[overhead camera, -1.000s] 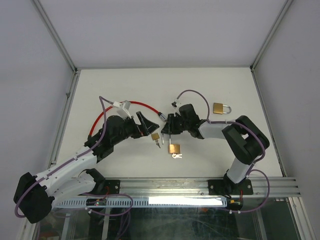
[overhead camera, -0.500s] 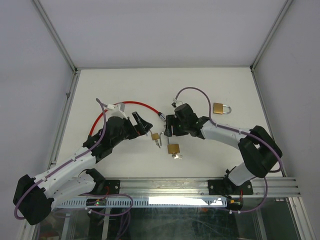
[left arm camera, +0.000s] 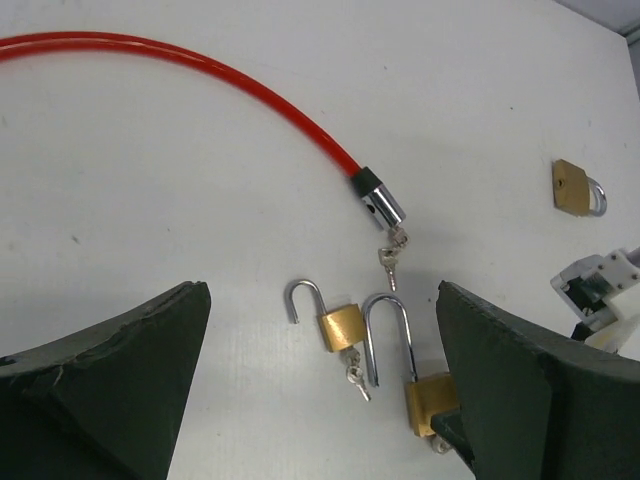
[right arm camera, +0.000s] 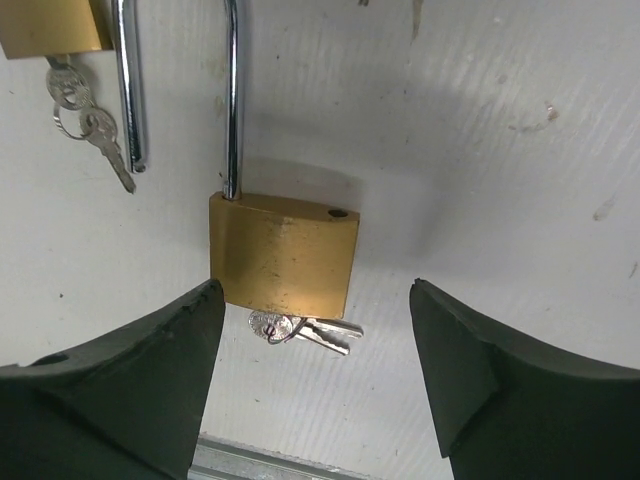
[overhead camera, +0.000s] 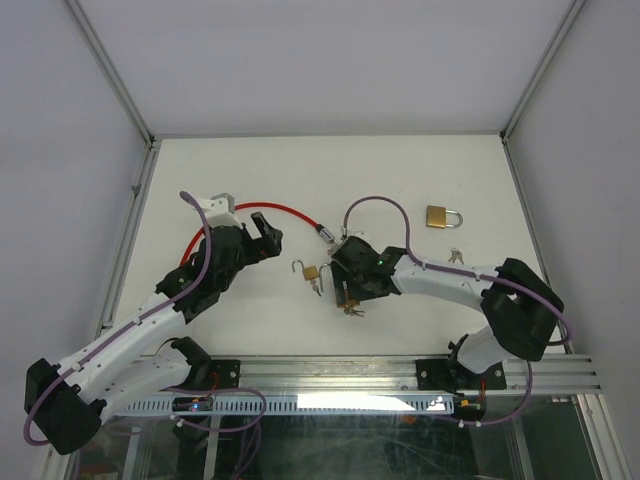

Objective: Unlock with the key

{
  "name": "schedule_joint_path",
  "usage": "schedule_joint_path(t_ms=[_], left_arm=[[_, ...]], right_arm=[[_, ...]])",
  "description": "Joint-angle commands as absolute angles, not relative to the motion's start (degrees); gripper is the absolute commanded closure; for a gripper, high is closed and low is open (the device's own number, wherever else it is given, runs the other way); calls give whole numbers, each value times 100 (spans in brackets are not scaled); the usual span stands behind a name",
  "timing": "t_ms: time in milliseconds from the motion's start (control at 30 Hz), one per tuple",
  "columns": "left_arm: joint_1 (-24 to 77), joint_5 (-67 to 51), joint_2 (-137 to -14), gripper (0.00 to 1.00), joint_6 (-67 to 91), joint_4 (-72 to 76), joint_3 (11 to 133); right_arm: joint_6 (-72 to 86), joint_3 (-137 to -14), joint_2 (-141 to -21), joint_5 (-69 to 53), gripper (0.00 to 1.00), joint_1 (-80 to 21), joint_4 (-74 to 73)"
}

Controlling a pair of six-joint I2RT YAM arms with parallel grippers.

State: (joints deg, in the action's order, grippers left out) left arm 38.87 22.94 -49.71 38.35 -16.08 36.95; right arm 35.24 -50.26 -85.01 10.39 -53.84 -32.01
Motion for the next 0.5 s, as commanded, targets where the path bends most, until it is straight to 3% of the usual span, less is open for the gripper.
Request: schedule_joint_path(t_ms=[0, 200, 467], left_arm=[[3828, 3019, -4819, 1, 3227, -1594, 3920], [3833, 3126, -4858, 1, 3212, -1401, 3638], [3834, 3219, -4836, 1, 3182, -1292, 3507]], right_arm=[[3803, -5294, -8828, 1195, 24, -5615, -3093], [3789, -5598, -9350, 1139, 31, -5843, -2962], [3634, -6330, -9932, 1131, 59, -6041, -2873]])
